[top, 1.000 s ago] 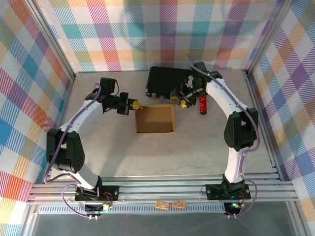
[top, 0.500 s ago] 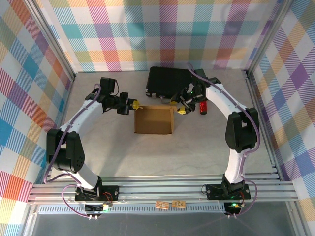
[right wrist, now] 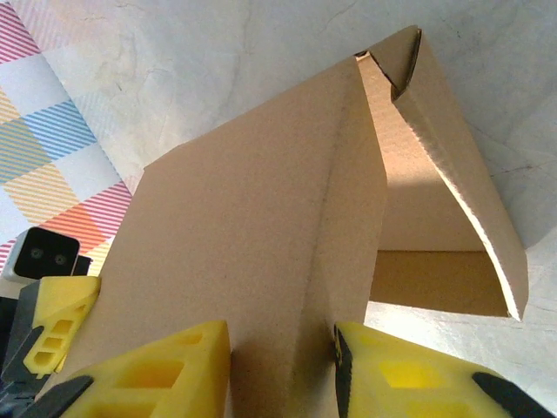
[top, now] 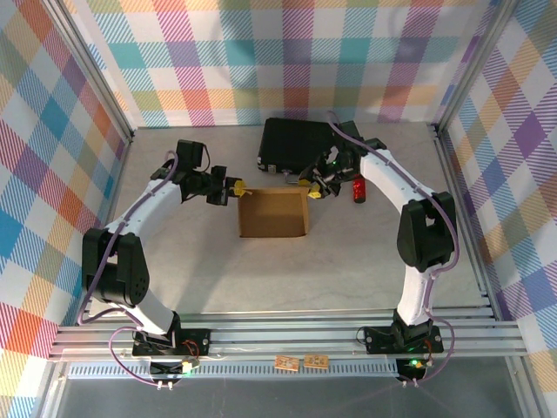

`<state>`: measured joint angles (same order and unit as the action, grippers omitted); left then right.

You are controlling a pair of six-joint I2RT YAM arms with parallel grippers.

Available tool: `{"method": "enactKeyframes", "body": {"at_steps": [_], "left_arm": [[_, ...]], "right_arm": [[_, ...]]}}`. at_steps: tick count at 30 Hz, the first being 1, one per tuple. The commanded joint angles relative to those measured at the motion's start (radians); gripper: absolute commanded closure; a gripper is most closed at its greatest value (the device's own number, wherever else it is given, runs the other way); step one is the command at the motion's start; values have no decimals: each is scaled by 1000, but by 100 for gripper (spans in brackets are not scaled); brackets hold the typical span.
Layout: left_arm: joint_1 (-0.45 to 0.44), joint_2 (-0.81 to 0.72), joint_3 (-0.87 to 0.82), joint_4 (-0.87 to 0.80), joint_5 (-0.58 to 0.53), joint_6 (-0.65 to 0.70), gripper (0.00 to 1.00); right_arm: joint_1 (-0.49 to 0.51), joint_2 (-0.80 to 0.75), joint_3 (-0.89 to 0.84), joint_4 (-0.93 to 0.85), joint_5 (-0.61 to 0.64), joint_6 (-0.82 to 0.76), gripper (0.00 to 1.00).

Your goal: Fold the paper box

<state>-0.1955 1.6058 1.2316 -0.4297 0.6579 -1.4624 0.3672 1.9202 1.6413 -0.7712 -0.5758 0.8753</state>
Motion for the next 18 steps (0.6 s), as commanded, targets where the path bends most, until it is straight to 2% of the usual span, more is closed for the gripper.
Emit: {"method": "enactKeyframes", "body": {"at_steps": [1, 6, 10, 18], "left_arm": [[0, -12, -41, 70, 12, 60, 100], [9, -3, -134, 175, 12, 131, 100], [10, -4, -140, 95, 0, 219, 100], [9, -26, -165, -57, -36, 363, 79]], "right_arm": [[41, -20, -23, 11, 6, -44, 64], [79, -15, -45, 0, 86, -126, 65], [108, -16, -60, -11, 141, -160, 66], [160, -54, -109, -20, 273, -237, 67]]}}
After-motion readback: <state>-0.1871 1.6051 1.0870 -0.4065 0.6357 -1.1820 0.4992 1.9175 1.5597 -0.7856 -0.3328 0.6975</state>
